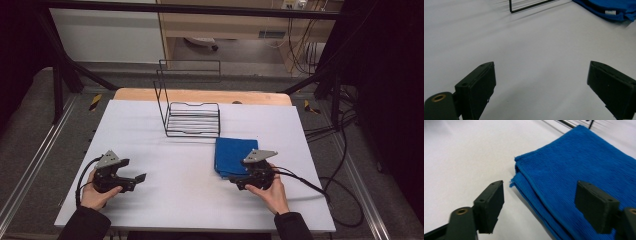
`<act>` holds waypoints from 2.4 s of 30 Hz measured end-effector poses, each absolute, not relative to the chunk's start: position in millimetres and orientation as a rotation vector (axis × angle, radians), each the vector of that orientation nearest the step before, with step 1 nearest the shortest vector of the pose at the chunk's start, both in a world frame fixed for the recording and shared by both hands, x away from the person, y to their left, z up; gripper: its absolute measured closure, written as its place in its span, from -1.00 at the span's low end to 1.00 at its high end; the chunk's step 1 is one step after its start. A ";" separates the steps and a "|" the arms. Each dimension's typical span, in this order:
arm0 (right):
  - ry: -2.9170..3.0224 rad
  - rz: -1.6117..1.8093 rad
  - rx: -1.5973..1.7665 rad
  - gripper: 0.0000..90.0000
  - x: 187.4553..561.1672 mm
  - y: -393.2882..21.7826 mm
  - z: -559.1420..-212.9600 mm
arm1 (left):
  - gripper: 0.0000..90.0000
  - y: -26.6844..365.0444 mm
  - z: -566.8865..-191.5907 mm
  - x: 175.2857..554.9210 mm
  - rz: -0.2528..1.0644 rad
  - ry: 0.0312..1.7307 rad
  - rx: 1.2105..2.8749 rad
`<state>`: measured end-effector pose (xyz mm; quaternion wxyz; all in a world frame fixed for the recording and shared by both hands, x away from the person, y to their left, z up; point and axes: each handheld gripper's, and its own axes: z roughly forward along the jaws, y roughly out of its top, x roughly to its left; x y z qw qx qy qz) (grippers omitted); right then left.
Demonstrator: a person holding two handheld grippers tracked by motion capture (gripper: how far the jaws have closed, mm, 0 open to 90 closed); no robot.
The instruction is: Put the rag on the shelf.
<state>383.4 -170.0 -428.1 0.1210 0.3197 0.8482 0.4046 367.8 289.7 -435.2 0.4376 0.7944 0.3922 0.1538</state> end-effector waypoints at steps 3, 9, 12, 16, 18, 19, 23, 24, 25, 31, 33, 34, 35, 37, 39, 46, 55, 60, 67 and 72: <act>2.503 1.158 0.879 -0.19 387.3 -155.9 -432.1 | -0.81 290.2 -435.2 367.8 0.383 0.974 1.980; 2.532 1.103 0.833 0.02 394.7 -142.2 -441.1 | -0.81 290.4 -435.7 368.0 0.384 0.978 1.981; 2.550 1.084 0.805 0.14 395.9 -135.5 -445.3 | -0.81 290.3 -436.2 368.2 0.383 0.983 1.977; 2.545 1.060 0.777 0.32 397.8 -132.0 -449.2 | -0.80 290.1 -436.0 368.0 0.380 0.979 1.977; 2.541 1.056 0.769 0.39 398.8 -132.2 -449.2 | -0.80 290.0 -436.2 368.2 0.380 0.981 1.976; 2.538 1.051 0.764 0.43 399.3 -132.1 -449.6 | -0.80 290.0 -436.5 368.4 0.380 0.981 1.977; 2.524 1.036 0.759 0.60 400.6 -131.6 -450.7 | -0.80 289.9 -436.5 368.3 0.378 0.981 1.977; 2.521 1.033 0.759 0.65 400.7 -131.6 -450.8 | -0.80 289.9 -436.4 368.4 0.378 0.980 1.979; 2.521 1.033 0.759 0.65 400.7 -131.6 -450.8 | -0.79 289.9 -436.4 368.4 0.378 0.980 1.979; 2.522 1.033 0.775 0.86 403.4 -132.6 -449.8 | -0.79 289.9 -436.7 368.5 0.376 0.980 1.979; 2.523 1.040 0.789 0.88 404.2 -133.0 -449.3 | -0.79 289.9 -436.7 368.5 0.375 0.979 1.978; 2.523 1.044 0.799 0.88 404.6 -133.1 -448.9 | -0.79 289.9 -436.7 368.5 0.375 0.979 1.978; 2.524 1.056 0.806 0.89 404.7 -133.4 -448.1 | -0.79 290.0 -436.6 368.5 0.375 0.979 1.977; 2.518 1.071 0.815 0.90 404.4 -133.9 -446.1 | -0.79 290.2 -436.6 368.6 0.374 0.979 1.978; 2.516 1.094 0.826 0.90 403.4 -134.6 -442.8 | -0.79 290.2 -436.6 368.6 0.373 0.979 1.978; 2.537 1.147 0.823 0.90 396.7 -131.2 -428.8 | -0.79 290.3 -436.1 368.2 0.374 0.978 1.975; 2.613 1.236 0.789 0.90 379.7 -115.6 -421.5 | -0.78 290.1 -436.2 368.3 0.374 0.979 1.977; 2.668 1.278 0.735 0.90 369.8 -103.3 -417.8 | -0.78 290.1 -436.1 368.3 0.373 0.978 1.979; 2.724 1.328 0.665 0.90 357.0 -88.3 -415.1 | -0.78 290.1 -436.0 368.2 0.371 0.979 1.980; 2.784 1.283 0.650 0.80 353.2 -81.2 -426.5 | -0.78 289.8 -436.1 368.1 0.368 0.978 1.982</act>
